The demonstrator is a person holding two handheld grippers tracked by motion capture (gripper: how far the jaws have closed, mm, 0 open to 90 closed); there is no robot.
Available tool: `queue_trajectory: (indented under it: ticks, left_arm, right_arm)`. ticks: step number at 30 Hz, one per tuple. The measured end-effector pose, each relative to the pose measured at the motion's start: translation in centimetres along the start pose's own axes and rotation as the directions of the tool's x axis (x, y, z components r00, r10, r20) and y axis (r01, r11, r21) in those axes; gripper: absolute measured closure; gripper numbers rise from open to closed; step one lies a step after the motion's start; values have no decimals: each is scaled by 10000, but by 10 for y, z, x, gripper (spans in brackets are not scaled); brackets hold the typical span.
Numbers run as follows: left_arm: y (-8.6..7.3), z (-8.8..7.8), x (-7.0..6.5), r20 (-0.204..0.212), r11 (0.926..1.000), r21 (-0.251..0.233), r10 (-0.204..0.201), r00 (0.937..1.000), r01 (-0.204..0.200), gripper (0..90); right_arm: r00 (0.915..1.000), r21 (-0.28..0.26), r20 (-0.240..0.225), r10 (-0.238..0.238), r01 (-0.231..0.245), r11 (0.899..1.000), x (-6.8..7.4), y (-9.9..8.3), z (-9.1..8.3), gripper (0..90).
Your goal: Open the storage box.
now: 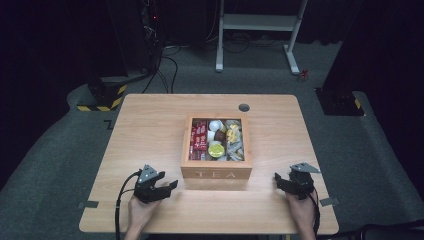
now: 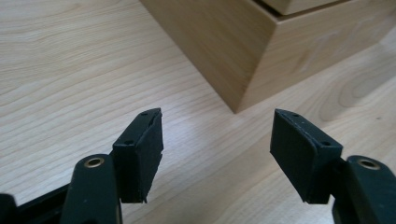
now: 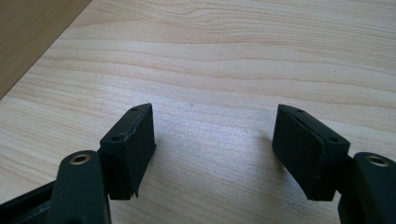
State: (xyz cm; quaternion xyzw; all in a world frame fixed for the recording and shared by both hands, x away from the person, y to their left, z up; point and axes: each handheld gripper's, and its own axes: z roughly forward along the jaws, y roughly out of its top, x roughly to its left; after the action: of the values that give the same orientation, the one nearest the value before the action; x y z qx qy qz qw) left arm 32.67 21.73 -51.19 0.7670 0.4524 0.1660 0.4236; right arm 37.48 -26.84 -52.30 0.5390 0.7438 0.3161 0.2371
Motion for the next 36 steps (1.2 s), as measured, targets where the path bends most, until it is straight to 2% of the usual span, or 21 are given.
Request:
queue_trajectory:
  ticks: [2, 5, 8, 9, 12, 16, 20, 21, 25, 32, 36]
  left_arm:
    - [0, 0, -3, 180, 10000, -28, 6, 9998, -5, 368]
    - [0, 1, -7, 238, 9998, -33, 173, 9996, -173, 379]
    - [1, 2, -13, 449, 9985, -64, 538, 9975, -536, 403]
    - [1, 2, -13, 449, 9985, -64, 538, 9975, -536, 412]
    - [3, 5, -20, 608, 9957, -30, 925, 9939, -925, 442]
    - [5, 10, -27, 776, 9932, 26, 1161, 9902, -1166, 460]
    - [6, 13, -32, 1030, 9924, -2, 1220, 9872, -1227, 468]
    - [8, 15, -34, 1145, 9898, 15, 1417, 9833, -1428, 470]
    - [10, 22, -41, 1308, 9876, 52, 1549, 9792, -1570, 487]
    - [19, 31, -49, 1299, 9820, 6, 1871, 9737, -1888, 545]
    - [22, 37, -52, 1191, 9814, 84, 1896, 9746, -1919, 587]
  right_arm:
    - [10000, -2, 1, -3, 3, 10000, 0, 0, 0, 298]
    - [10000, -2, 0, -2, 2, 10000, 0, 0, 0, 298]
    - [10000, -1, -1, -1, 1, 10000, 0, 0, 0, 298]
    - [10000, -1, -1, -1, 1, 10000, 0, 0, 0, 298]
    - [10000, -10, -7, -14, 14, 10000, 0, 0, 0, 298]
    - [10000, -3, -1, -5, 5, 10000, 0, 0, 0, 298]
    - [10000, -3, -1, 0, 0, 10000, 0, 0, 0, 298]
    - [10000, -6, 7, -10, 10, 10000, 0, 0, 0, 298]
    - [10000, 10, 4, 6, -6, 10000, 0, 0, 0, 298]
    - [10000, -4, 3, -11, 11, 10000, 0, 0, 0, 296]
    - [9999, -1, -63, -132, 132, 9999, 0, 0, 0, 284]
